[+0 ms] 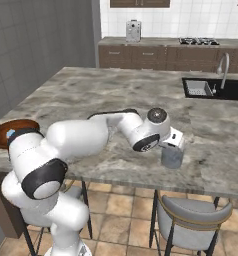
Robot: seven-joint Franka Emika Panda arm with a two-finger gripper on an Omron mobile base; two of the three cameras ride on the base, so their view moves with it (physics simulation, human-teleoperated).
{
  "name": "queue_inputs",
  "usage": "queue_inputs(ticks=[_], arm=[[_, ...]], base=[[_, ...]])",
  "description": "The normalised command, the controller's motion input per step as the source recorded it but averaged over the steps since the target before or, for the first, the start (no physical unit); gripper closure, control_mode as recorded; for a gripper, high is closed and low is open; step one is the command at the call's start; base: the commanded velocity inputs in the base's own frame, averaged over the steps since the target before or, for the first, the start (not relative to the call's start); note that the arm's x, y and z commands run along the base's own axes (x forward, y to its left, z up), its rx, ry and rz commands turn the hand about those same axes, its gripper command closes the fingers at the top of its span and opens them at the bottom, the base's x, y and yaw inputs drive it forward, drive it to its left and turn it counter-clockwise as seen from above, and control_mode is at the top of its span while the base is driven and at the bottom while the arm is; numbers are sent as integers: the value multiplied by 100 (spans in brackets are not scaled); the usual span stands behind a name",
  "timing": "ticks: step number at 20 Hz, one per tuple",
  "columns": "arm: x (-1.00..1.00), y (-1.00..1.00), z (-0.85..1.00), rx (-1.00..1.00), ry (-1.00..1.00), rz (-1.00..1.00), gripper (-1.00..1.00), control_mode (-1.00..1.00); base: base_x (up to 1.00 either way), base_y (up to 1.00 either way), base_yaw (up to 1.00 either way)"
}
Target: There are four ice cubes in the ice bowl. Place two ice cubes in each glass of water.
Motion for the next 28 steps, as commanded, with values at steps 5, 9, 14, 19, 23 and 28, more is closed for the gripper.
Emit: queue_inputs(ticks=[5, 9, 14, 19, 23, 28], arm=[[-82, 100, 53, -28, 0, 17, -100, -100], [-47, 100, 71, -13, 8, 24, -100, -100], [-17, 100, 59, -4, 24, 30, -100, -100], [0, 100, 60, -3, 33, 39, -100, -100], [0, 100, 49, -1, 33, 40, -100, -100], [0, 100, 22, -3, 14, 28, -100, -100]], base=[[0, 0, 0], [0, 0, 0], [0, 0, 0], [0, 0, 0], [0, 0, 0], [0, 0, 0]])
